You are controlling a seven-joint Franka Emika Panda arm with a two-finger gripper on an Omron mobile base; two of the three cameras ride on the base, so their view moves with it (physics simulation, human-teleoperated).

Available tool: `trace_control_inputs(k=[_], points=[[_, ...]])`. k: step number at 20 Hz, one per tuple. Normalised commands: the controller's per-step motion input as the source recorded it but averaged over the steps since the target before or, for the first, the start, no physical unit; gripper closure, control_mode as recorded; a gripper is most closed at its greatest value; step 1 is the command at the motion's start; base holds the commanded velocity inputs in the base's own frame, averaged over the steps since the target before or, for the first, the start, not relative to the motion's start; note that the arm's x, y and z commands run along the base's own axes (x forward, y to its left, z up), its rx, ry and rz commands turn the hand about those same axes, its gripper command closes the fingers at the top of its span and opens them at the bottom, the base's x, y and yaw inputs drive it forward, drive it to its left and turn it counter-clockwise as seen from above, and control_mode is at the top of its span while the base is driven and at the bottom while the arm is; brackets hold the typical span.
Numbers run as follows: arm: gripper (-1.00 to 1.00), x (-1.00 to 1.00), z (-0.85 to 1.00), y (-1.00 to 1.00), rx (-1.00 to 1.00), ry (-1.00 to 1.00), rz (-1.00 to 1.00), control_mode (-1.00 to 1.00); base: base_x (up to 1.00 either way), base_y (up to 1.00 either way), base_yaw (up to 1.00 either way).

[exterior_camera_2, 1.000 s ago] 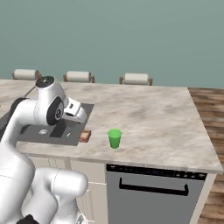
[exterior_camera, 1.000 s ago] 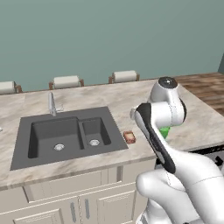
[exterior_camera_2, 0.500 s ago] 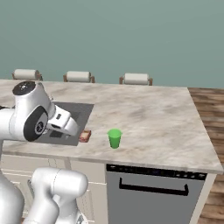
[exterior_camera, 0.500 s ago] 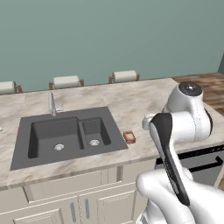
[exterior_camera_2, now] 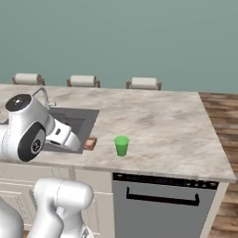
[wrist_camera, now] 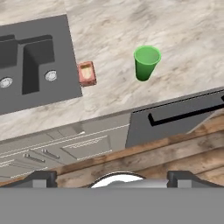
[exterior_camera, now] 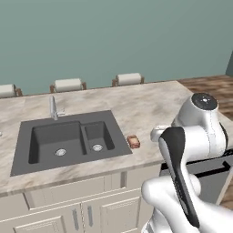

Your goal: Open the cabinet. Pick the bar soap and place it next to the sink. Then close the cabinet.

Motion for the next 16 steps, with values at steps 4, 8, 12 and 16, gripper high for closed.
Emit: trace_control_inputs(k=[4, 8, 12, 16], points=[[-1.00, 0.00, 0.00, 0.00, 0.00, 0.00, 0.00, 1.00, -0.57, -0.47, -0.33], [-1.00, 0.00, 0.00, 0.00, 0.00, 0.00, 0.00, 1.00, -0.64, -0.58, -0.47], [-1.00, 0.00, 0.00, 0.00, 0.00, 0.00, 0.00, 1.00, -0.55, -0.56, -0.58], [-1.00, 0.00, 0.00, 0.00, 0.00, 0.00, 0.00, 1.00, -0.27, -0.49, -0.65]])
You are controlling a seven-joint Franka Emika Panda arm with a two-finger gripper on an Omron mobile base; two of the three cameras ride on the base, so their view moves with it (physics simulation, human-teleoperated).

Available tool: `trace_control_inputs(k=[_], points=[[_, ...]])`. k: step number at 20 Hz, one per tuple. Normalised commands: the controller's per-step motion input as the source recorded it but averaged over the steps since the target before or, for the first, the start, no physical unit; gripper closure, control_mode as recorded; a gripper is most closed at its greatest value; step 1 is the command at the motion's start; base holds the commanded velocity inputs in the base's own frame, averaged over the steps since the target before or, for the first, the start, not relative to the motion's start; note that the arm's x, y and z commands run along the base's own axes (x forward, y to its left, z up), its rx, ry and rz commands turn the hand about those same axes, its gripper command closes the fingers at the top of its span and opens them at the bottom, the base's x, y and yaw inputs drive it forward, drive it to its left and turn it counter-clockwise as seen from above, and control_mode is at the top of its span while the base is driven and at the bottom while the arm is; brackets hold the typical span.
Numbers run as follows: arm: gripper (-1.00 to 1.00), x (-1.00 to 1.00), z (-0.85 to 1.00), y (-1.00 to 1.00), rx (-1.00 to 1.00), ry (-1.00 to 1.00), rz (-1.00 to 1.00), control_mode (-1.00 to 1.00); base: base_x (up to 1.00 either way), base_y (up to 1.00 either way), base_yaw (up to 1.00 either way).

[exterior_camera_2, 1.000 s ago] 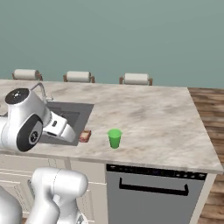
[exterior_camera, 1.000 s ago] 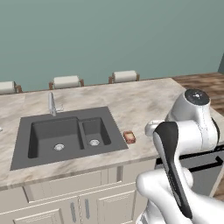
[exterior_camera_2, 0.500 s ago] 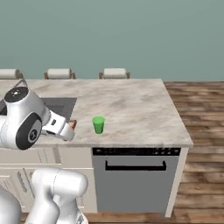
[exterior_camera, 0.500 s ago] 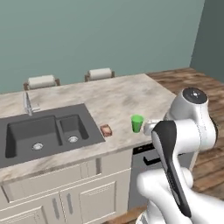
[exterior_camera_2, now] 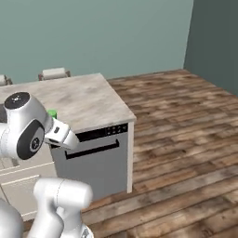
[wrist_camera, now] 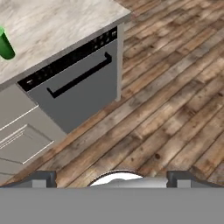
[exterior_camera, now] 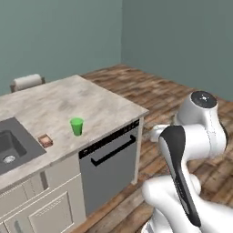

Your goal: Open the cabinet. Pick the bar soap and place it next to the sink. Then close the cabinet.

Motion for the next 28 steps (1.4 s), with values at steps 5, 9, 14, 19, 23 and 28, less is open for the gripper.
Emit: trace_control_inputs(k=[5, 9, 14, 19, 23, 28], points=[[-1.00, 0.00, 0.00, 0.00, 0.00, 0.00, 0.00, 1.00, -0.04, -0.38, -0.70], [-1.00, 0.00, 0.00, 0.00, 0.00, 0.00, 0.00, 1.00, 0.01, -0.21, -0.76], [-1.00, 0.00, 0.00, 0.00, 0.00, 0.00, 0.00, 1.00, 0.15, -0.06, -0.77], [-1.00, 0.00, 0.00, 0.00, 0.00, 0.00, 0.00, 1.00, 0.32, -0.09, -0.74], [-1.00, 0.00, 0.00, 0.00, 0.00, 0.00, 0.00, 1.00, 0.36, -0.01, -0.71], [-1.00, 0.00, 0.00, 0.00, 0.00, 0.00, 0.00, 1.00, 0.46, 0.00, -0.68]])
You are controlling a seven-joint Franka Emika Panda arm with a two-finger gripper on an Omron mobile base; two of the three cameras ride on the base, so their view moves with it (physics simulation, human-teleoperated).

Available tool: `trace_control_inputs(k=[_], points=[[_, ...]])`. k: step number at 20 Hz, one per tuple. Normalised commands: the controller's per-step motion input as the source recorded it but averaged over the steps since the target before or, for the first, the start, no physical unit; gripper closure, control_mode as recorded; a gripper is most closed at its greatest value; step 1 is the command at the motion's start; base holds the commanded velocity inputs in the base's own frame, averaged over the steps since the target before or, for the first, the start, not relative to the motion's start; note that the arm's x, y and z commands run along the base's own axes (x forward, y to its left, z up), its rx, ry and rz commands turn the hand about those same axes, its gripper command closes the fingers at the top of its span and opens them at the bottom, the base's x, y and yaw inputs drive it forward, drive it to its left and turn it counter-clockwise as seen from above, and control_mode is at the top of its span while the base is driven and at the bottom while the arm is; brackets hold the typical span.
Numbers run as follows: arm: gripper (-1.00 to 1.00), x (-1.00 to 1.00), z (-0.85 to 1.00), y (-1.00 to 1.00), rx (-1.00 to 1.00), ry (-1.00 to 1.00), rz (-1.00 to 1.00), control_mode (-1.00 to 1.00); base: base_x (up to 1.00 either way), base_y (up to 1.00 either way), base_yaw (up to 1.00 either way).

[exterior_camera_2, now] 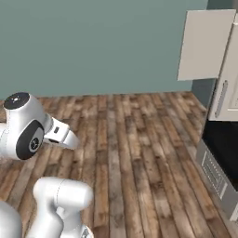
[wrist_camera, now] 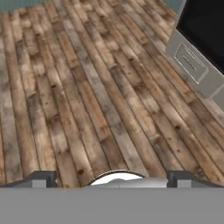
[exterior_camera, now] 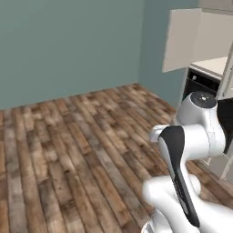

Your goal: Open the cabinet. Pick the bar soap and place it next to the sink. Then close the cabinet.

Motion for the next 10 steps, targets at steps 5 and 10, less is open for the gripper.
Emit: trace_control_inputs(k=[5, 10], points=[[-1.00, 0.00, 0.00, 0.00, 0.00, 0.00, 0.00, 1.00, 0.66, 0.07, -0.62], [-1.00, 0.00, 0.00, 0.00, 0.00, 0.00, 0.00, 1.00, 0.75, 0.37, -0.53]])
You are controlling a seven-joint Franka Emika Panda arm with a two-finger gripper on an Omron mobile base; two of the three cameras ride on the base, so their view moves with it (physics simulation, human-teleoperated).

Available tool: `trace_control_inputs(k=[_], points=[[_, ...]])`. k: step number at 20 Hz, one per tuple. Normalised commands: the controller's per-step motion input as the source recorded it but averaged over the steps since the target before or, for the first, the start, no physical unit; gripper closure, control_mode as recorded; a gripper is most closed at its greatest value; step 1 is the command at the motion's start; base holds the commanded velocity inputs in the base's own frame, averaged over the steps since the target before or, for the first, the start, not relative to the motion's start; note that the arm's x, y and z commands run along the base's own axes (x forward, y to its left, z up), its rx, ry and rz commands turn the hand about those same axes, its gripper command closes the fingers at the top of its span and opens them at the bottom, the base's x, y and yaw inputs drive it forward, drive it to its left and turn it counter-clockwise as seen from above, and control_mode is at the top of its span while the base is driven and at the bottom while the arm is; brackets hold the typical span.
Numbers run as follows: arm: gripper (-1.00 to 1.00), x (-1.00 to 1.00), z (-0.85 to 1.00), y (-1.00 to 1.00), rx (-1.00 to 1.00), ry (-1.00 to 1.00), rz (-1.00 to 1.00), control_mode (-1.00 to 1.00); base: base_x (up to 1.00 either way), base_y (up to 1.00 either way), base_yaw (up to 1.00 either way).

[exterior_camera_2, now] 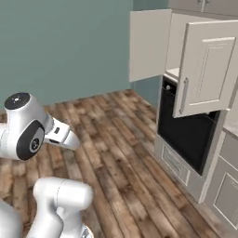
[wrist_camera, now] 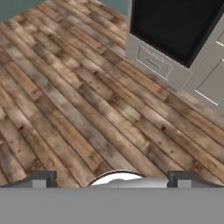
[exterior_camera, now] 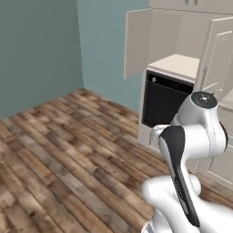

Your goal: Open the cabinet. Pick the bar soap and place it next to the sink. Then close the cabinet.

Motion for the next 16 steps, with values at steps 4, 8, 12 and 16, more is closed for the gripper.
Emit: trace_control_inputs(k=[4, 8, 12, 16], points=[[-1.00, 0.00, 0.00, 0.00, 0.00, 0.00, 0.00, 1.00, 0.71, 0.37, -0.50], [-1.00, 0.00, 0.00, 0.00, 0.00, 0.00, 0.00, 1.00, 0.60, 0.24, -0.49], [-1.00, 0.00, 0.00, 0.00, 0.00, 0.00, 0.00, 1.00, 0.56, 0.03, -0.47], [-1.00, 0.00, 0.00, 0.00, 0.00, 0.00, 0.00, 1.00, 0.63, 0.13, -0.45]])
